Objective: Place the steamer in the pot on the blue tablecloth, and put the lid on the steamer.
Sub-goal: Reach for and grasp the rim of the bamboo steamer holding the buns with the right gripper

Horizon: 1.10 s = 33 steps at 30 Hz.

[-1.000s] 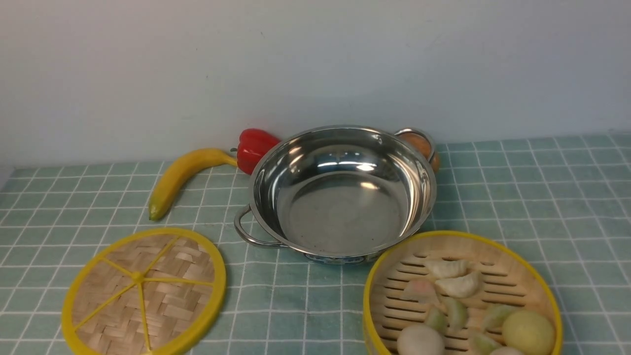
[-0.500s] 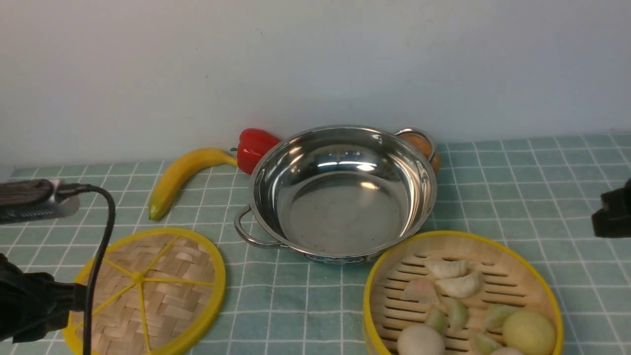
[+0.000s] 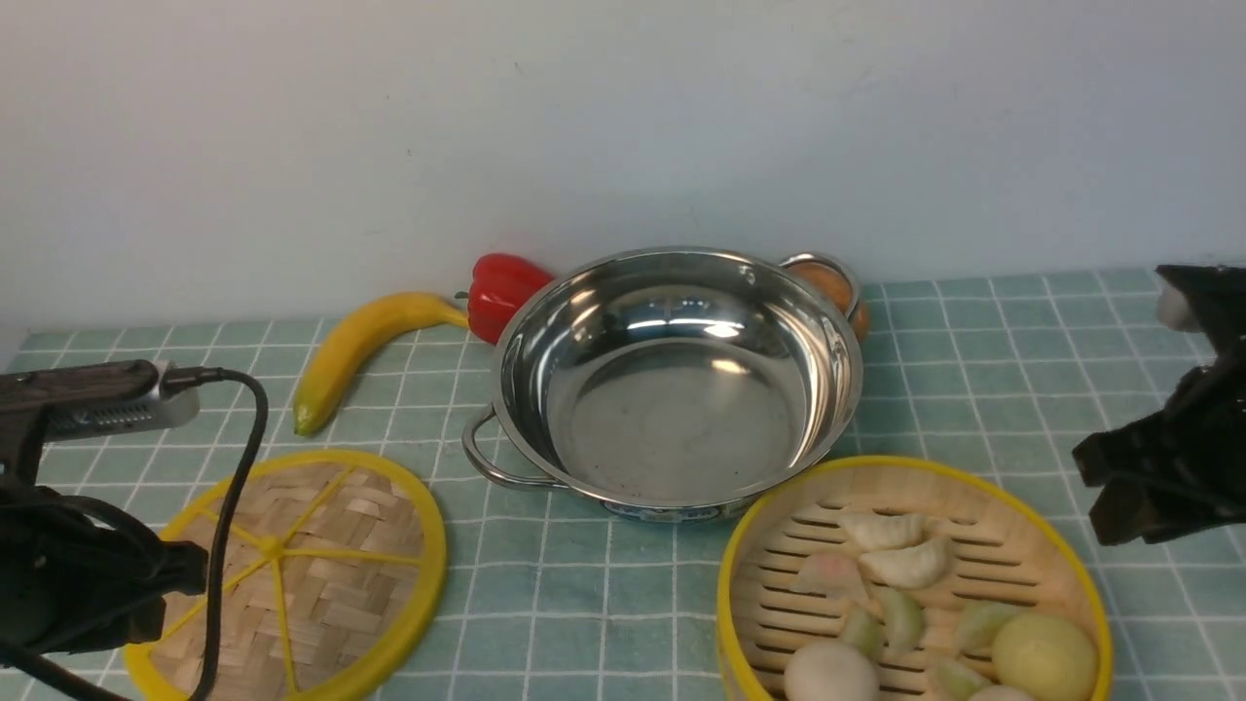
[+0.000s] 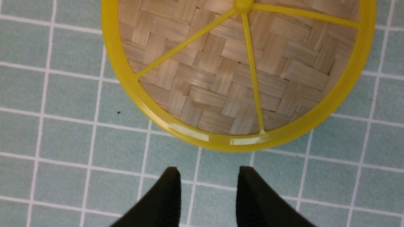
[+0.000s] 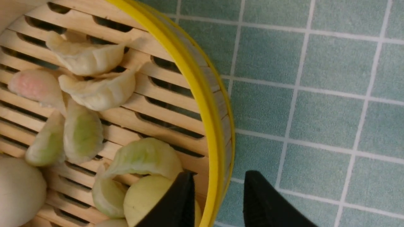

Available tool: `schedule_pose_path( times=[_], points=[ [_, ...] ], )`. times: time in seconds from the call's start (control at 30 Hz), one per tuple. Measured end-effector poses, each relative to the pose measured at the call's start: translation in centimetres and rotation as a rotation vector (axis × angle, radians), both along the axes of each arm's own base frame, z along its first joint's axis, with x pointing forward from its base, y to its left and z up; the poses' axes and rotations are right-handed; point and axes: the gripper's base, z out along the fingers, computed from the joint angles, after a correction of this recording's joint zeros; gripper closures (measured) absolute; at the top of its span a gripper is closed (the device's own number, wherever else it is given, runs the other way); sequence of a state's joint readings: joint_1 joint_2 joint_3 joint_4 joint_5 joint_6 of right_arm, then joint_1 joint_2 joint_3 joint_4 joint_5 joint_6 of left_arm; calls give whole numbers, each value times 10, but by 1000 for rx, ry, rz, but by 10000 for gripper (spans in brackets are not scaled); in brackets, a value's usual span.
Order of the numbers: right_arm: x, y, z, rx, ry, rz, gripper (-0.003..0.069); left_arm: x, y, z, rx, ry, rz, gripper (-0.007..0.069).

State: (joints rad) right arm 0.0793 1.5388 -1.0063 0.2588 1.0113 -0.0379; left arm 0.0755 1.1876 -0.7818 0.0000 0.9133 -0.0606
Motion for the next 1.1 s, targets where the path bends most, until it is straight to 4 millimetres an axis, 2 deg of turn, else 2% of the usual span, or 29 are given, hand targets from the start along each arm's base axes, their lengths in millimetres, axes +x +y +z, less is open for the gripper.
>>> schedule_pose_path(
  times=[0.3,0.67,1.1],
  points=[
    [8,2,-18,-11,27,100,419,0,-1,0,-14,-4,5,381],
    [16,7,-25,13,-43,234,419,0,-1,0,-14,-5,5,381],
    [25,7,-56,9,32,246,419,2,-1,1,-13,-22,5,381]
  ],
)
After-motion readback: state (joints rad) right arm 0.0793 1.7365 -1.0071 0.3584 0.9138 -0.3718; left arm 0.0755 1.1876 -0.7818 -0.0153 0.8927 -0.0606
